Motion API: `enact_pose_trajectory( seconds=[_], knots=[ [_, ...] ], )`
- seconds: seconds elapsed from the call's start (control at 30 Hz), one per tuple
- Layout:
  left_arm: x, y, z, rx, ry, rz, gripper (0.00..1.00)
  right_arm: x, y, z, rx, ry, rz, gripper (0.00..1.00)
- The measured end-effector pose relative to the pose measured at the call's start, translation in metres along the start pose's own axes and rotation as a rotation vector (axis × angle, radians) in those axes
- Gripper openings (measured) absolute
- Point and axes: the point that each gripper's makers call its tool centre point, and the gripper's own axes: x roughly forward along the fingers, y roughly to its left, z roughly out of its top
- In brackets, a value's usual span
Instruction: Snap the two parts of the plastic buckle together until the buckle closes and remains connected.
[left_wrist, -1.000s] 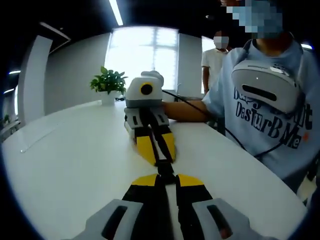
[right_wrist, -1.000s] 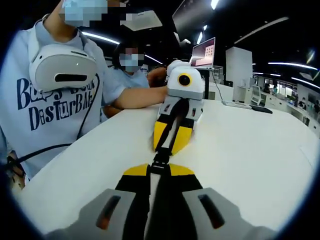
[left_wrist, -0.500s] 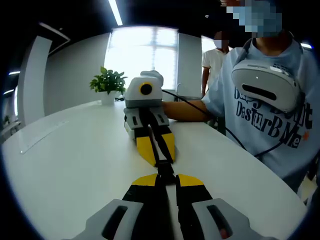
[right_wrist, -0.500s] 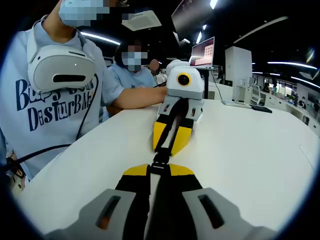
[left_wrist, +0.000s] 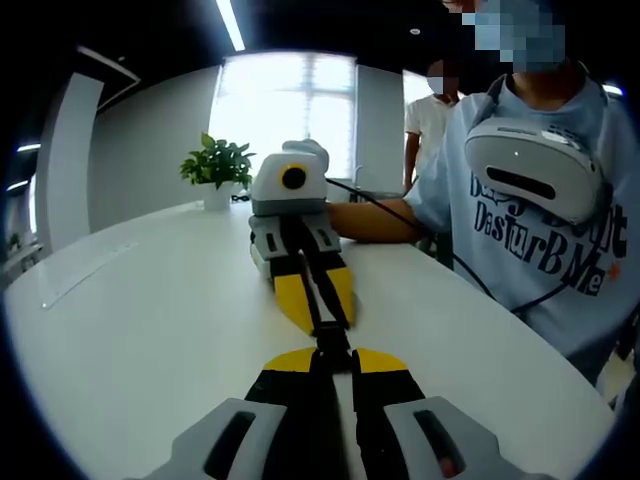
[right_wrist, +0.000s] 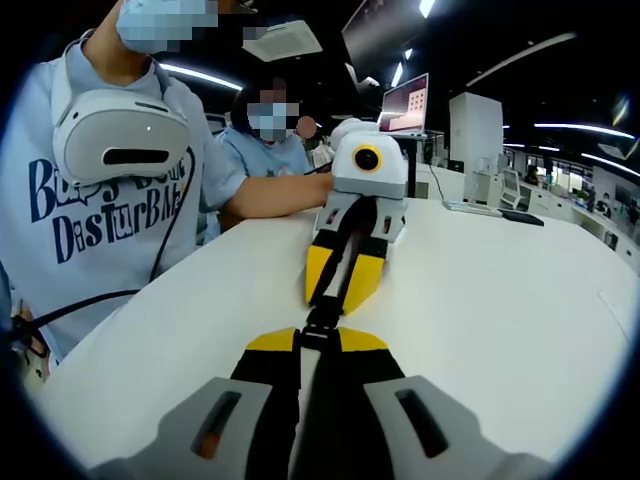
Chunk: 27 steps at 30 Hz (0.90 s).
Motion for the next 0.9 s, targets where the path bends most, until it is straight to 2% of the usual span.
enact_pose_trajectory(
  seconds=[0.6, 0.9],
  knots=[
    [-0.002, 0.006, -0.001, -0.016, -0.005, 0.025, 0.11, 0.003, 0.0, 0.003, -0.002, -0.006, -0.017, 0.13],
    [-0.006, 0.019, 0.0, -0.027, -0.005, 0.091, 0.11, -0.003, -0.015, -0.001, 0.003, -0.003, -0.084, 0.12]
  ],
)
